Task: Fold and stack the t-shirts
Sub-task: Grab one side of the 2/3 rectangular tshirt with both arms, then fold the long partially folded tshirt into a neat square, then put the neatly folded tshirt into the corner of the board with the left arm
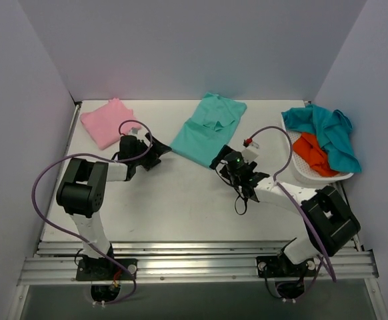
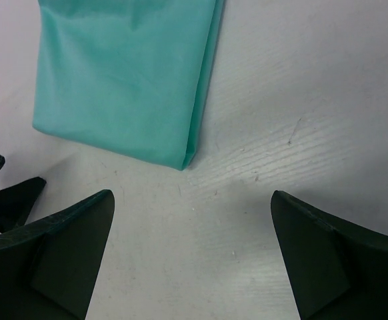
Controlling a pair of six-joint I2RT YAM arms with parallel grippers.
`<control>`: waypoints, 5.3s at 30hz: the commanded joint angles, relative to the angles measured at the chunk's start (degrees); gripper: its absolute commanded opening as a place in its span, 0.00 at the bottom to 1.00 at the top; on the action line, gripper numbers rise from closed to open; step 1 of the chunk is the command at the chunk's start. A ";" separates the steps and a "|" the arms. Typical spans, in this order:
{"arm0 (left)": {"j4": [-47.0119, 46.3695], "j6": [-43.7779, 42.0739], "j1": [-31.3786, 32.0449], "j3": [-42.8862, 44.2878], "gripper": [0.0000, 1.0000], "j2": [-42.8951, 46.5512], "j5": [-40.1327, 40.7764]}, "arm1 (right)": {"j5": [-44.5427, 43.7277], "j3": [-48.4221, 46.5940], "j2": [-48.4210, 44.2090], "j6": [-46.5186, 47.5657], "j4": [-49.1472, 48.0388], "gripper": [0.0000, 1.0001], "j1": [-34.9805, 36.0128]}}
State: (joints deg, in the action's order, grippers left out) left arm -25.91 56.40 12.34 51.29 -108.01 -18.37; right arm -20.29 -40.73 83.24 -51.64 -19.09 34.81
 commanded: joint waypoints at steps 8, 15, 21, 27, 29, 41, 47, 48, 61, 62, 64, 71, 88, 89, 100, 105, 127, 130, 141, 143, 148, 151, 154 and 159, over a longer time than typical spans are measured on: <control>-7.66 2.22 0.93 6.62 0.98 -8.97 0.00 | 7.64 -4.70 15.71 -1.89 -14.13 0.98 -0.09; -8.10 3.01 1.55 10.50 1.00 -13.28 -0.35 | 9.30 -9.36 22.83 -1.63 -14.92 0.98 -0.79; -8.28 3.28 1.64 12.34 0.90 -15.48 -0.79 | 10.62 -10.07 25.83 -1.54 -15.89 0.96 -1.85; -9.77 3.54 1.72 13.58 0.74 -17.85 -1.49 | 11.94 -9.02 26.62 -1.54 -18.00 0.77 -3.52; -10.38 3.54 1.81 13.93 0.67 -18.73 -1.84 | 12.21 -8.58 26.71 -1.62 -18.52 0.63 -3.61; -11.53 3.89 2.34 15.51 0.12 -20.40 -1.93 | 14.23 -8.40 29.08 -1.71 -20.20 0.00 -4.22; -11.97 3.54 2.69 11.39 0.02 -14.61 -1.14 | 13.70 -6.82 26.45 -1.36 -19.23 0.00 -4.13; -11.53 3.37 2.95 9.46 0.02 -13.21 -0.79 | 13.44 -6.04 24.71 -1.45 -18.79 0.00 -3.87; 6.91 -0.50 9.98 -5.93 0.02 21.76 10.01 | -2.53 -0.23 -2.19 -4.96 2.29 0.00 10.96; 8.06 -0.59 11.12 -6.54 0.02 23.61 11.24 | -4.04 -0.14 -5.08 -5.57 3.87 0.00 12.38; 11.31 -0.59 12.18 -7.51 0.02 29.32 12.56 | -7.81 0.04 -7.73 -7.50 8.09 0.00 14.75; 18.52 -1.03 13.68 -6.65 0.02 37.95 15.91 | -12.57 -0.75 -12.58 -9.62 13.72 0.00 18.37; 22.84 -3.40 13.59 8.91 0.02 24.52 14.68 | -11.88 -9.80 -6.69 -7.08 17.68 0.00 12.31; 22.84 -3.40 13.50 10.31 0.02 23.99 14.59 | -11.44 -9.89 -6.78 -6.81 17.60 0.00 11.08; 23.19 -4.28 13.15 21.30 0.03 13.18 12.57 | -4.41 -13.49 0.06 -1.98 14.00 0.00 1.41; 23.10 -4.11 10.87 34.72 0.11 -1.12 8.81 | 4.36 -24.07 11.12 1.35 8.20 0.00 -9.29; -25.15 18.30 -2.32 49.83 0.94 -22.52 -12.13 | -2.91 -49.90 22.16 7.34 18.83 1.00 -22.68; -28.13 18.22 -0.92 41.30 0.94 -19.53 -10.90 | -3.78 -42.28 16.46 7.17 16.99 1.00 -20.49; -9.53 17.08 12.70 32.03 0.94 -19.79 13.94 | -6.07 -23.00 -7.71 4.35 16.19 1.00 -17.49; -1.22 15.76 14.64 34.74 0.94 -20.66 17.04 | -7.29 -19.93 -11.50 4.61 16.80 1.00 -17.32; 10.43 15.31 18.77 46.16 0.94 -25.05 23.98 | -8.71 -16.41 -22.50 3.83 21.63 1.00 -17.40; 13.43 18.03 20.87 47.67 0.94 -27.77 29.77 | -8.27 -11.93 -28.47 2.86 21.03 1.00 -17.32; 14.57 20.58 22.29 49.07 0.94 -29.27 33.13 | -8.10 -8.50 -32.70 2.33 20.85 1.00 -17.32; 19.92 23.04 22.82 54.17 0.94 -32.79 37.09 | -8.18 -7.08 -35.69 2.59 22.08 1.00 -17.32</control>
State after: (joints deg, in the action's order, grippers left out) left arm -11.62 76.77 34.94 100.86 -138.61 13.43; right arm -26.79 -48.25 48.75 -48.71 2.28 17.32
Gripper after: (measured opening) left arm 0.940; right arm 0.996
